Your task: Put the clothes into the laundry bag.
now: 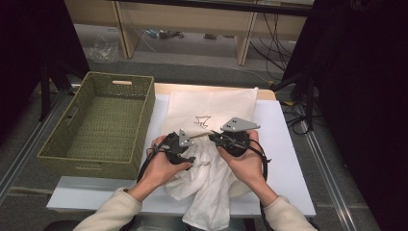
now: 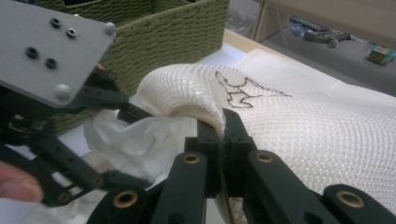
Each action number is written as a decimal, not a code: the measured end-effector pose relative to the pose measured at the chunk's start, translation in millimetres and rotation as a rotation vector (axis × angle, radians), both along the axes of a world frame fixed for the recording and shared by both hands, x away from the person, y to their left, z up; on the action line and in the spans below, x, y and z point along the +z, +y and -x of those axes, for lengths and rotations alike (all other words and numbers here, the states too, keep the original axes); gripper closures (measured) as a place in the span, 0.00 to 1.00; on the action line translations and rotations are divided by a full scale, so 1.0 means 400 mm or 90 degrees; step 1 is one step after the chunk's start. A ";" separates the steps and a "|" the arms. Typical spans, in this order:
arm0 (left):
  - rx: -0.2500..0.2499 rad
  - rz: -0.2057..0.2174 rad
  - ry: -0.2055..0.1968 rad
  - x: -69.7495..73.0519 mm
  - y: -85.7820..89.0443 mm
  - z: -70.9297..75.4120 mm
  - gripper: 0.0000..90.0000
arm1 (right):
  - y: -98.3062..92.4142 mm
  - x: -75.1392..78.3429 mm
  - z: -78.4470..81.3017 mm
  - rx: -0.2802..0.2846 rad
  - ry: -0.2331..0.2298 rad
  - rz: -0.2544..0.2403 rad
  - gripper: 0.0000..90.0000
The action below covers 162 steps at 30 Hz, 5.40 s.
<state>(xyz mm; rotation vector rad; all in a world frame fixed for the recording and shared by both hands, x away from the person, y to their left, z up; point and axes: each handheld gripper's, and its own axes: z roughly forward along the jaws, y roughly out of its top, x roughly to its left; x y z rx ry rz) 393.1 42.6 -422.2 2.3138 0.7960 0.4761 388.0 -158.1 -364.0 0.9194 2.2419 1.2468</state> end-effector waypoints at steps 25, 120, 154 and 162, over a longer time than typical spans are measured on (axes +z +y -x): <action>0.000 0.039 0.016 0.035 -0.043 0.034 0.78 | 0.008 0.000 0.004 0.004 -0.011 0.000 0.99; -0.085 0.105 0.066 0.024 -0.081 0.094 0.72 | 0.000 0.003 0.000 0.010 0.017 0.005 0.98; -0.106 0.087 0.035 0.060 -0.080 0.105 0.71 | -0.008 0.007 -0.003 0.015 0.018 0.004 0.97; -0.107 0.089 0.030 0.025 -0.103 0.113 0.84 | -0.006 0.007 0.002 0.002 0.031 0.001 0.97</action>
